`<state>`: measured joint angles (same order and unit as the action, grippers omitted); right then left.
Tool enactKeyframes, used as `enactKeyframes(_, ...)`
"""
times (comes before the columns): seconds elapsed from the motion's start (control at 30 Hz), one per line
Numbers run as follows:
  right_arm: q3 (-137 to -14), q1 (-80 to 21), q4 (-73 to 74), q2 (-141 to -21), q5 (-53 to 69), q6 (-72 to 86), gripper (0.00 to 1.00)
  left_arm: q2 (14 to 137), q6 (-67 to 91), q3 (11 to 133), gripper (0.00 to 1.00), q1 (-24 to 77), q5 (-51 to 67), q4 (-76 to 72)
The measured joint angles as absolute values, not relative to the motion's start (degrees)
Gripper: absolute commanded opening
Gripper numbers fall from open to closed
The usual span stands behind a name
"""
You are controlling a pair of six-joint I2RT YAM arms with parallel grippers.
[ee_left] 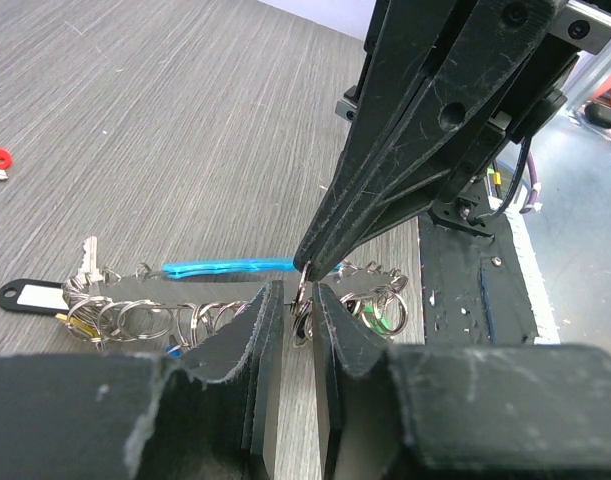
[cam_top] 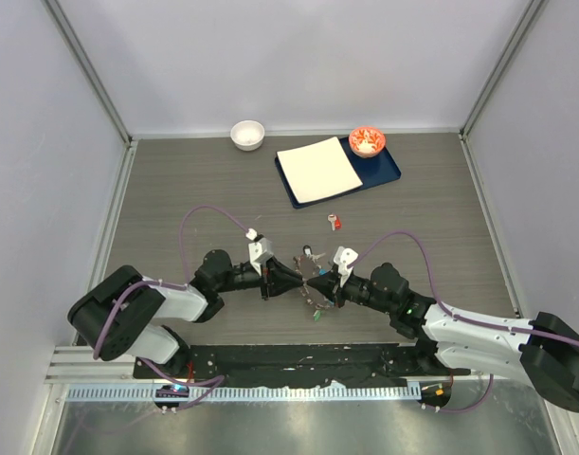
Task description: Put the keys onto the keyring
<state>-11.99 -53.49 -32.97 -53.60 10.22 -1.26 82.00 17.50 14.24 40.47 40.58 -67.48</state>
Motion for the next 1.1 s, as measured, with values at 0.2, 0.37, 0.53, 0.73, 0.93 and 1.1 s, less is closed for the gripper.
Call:
enactKeyframes(0.2, -12.0, -53.5, -33.0, -53.6, 10.2, -1.1, 0.01, 83.0, 17.6, 14.2, 0.20, 40.5, 40.6, -67.5)
enactKeyframes(0.37, -11.9, -53.5, -32.9, -53.6, 10.2, -1.1, 0.01, 83.7, 17.6, 14.3, 0.12, 40.5, 40.6, -68.1)
enactKeyframes(0.53, -11.9, -53.5, -32.9, -53.6, 10.2, -1.1, 0.01, 83.9, 17.6, 14.3, 0.00, 40.5, 40.6, -68.3)
enactKeyframes(0.73, -11.9, -53.3, -32.8, -53.5, 10.1, -0.1, 0.12, 83.8, 17.6, 14.2, 0.00, 40.5, 40.6, -68.3)
enactKeyframes(0.93, -13.0, -53.1, -29.5, -50.3, 8.5, 3.7, 0.54, 79.9, 16.4, 13.2, 0.00, 40.5, 38.7, -65.7)
enactKeyframes(1.1, -17.6, -51.5, -24.8, -48.3, 4.4, 6.7, 0.90, 73.1, 14.2, 11.7, 0.00, 40.4, 34.5, -59.4)
